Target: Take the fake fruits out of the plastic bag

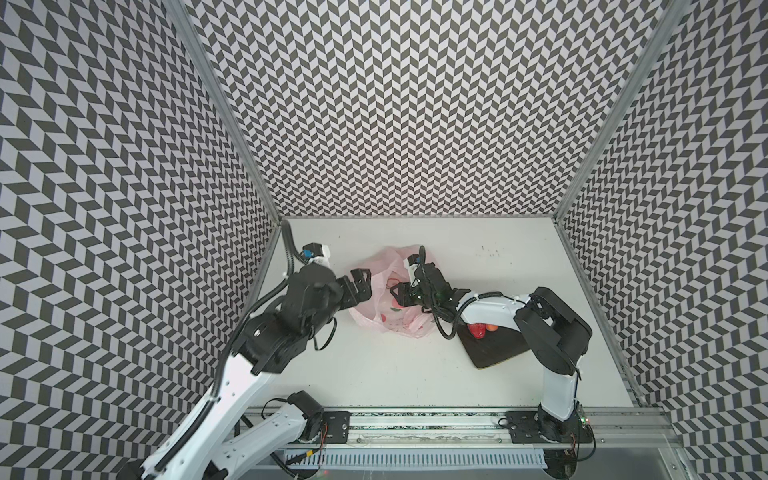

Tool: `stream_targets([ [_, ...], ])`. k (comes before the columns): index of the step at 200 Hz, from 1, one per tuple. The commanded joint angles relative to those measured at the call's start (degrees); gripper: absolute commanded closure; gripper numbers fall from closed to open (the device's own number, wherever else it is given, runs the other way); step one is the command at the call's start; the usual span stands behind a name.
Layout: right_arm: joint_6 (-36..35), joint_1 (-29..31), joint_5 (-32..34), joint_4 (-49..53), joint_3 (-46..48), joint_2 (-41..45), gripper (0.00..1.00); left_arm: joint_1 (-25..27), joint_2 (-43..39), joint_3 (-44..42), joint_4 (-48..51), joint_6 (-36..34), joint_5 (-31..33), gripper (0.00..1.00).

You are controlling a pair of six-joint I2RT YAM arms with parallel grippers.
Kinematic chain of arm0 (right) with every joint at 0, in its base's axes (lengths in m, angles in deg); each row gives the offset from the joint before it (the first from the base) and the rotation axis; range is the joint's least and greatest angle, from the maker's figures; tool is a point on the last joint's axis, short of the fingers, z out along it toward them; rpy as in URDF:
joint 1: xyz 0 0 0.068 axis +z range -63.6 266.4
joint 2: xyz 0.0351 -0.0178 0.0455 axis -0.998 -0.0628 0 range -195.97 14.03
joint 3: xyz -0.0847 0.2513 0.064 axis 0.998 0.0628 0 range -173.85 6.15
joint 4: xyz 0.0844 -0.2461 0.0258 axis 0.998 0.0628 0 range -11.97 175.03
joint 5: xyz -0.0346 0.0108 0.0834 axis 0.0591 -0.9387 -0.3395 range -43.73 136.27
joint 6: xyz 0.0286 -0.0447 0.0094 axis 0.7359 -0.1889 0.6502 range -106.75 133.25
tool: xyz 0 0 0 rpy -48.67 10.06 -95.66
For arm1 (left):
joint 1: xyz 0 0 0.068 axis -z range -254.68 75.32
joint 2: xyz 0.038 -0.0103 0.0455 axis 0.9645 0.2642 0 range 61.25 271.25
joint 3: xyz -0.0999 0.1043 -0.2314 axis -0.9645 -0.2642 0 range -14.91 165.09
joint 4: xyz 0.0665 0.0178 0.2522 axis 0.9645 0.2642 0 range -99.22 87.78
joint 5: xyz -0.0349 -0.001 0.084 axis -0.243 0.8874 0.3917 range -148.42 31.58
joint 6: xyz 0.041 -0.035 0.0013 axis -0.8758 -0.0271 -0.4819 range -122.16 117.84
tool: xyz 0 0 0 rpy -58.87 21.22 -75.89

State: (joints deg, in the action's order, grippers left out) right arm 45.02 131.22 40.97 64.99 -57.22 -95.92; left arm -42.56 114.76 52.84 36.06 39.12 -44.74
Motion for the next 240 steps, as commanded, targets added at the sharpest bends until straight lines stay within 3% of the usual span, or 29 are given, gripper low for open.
stream_targets([
  [1, 0.48, -0.43, 2.02, -0.84, 1.12, 0.37, 0.58, -9.22, 4.79, 2.42, 0.62, 0.92, -4.03, 0.00],
  [28, 0.11, -0.61, 3.15, 0.42, 2.06, 0.68, 0.58, -20.85, 8.18, -3.17, -7.44, 6.19, -13.62, 0.01],
  [81, -1.19, -0.52, 3.15, -0.30, 4.40, 2.26, 0.57, -31.37, 15.94, -16.62, -27.32, 20.21, -28.10, 0.02],
  [114, -2.33, -0.57, 3.63, -0.24, 5.20, 3.09, 0.57, -33.16, 24.43, -17.11, -30.07, 25.11, -32.85, 0.02],
  [138, -2.41, -0.52, 3.28, -2.02, 6.71, 4.25, 0.57, -33.72, 27.03, -19.31, -37.89, 30.82, -35.68, 0.03],
  [167, -2.55, -0.43, 3.26, -2.69, 6.87, 4.55, 0.57, -34.21, 32.38, -16.06, -38.72, 31.85, -37.32, 0.03],
  [212, -2.81, -0.43, 3.74, -3.95, 6.43, 4.63, 0.57, -33.29, 40.33, -6.00, -28.09, 28.90, -35.47, 0.20],
  [240, -2.89, -0.44, 3.62, -4.24, 5.82, 4.55, 0.57, -32.38, 41.96, -5.34, -29.66, 29.84, -36.10, 0.25],
])
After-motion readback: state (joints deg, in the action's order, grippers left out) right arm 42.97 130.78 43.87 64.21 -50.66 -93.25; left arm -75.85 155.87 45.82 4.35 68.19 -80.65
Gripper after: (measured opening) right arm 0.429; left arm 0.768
